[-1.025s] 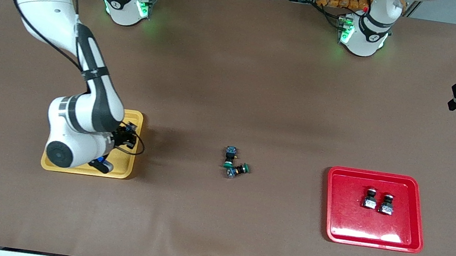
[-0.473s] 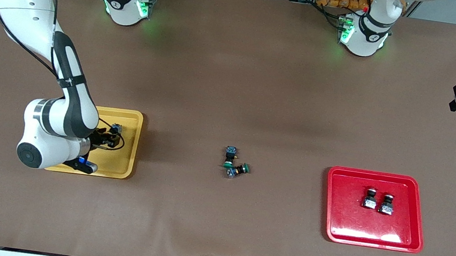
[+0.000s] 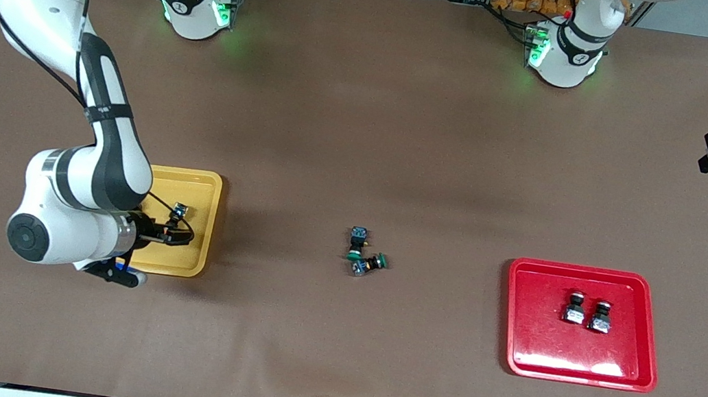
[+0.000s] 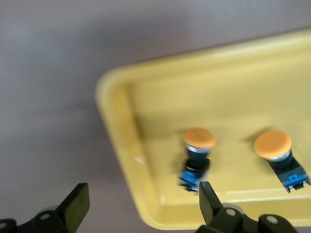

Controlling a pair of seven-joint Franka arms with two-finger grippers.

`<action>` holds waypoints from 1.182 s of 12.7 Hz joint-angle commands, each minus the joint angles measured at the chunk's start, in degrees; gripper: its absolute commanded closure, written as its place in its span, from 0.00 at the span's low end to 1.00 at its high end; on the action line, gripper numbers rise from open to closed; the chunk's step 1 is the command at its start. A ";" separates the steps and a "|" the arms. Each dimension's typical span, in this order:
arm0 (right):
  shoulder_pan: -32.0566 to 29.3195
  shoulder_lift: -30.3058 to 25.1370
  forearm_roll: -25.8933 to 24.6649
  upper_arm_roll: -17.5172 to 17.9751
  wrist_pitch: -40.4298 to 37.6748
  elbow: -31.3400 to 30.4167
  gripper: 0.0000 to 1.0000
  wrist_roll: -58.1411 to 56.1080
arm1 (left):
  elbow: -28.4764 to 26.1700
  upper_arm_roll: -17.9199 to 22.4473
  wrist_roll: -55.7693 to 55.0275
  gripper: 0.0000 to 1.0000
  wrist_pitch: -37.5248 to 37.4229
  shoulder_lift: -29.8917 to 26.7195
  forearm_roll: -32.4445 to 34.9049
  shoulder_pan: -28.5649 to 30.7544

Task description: Place red and yellow buttons in trays

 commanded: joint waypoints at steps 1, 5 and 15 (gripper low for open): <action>-0.93 -0.45 -0.79 -0.38 -4.45 6.27 0.00 -0.93 | 1.15 -0.16 0.13 0.00 -0.59 0.28 -0.97 0.59; -0.16 -10.17 -2.18 -0.38 -10.70 9.37 0.00 -0.32 | 3.61 -0.07 -0.04 0.00 -0.68 1.51 -0.97 0.59; -5.32 -37.07 -8.43 6.57 -22.86 -3.68 0.00 2.77 | 3.43 -0.07 0.40 0.00 -1.03 1.77 -0.70 1.29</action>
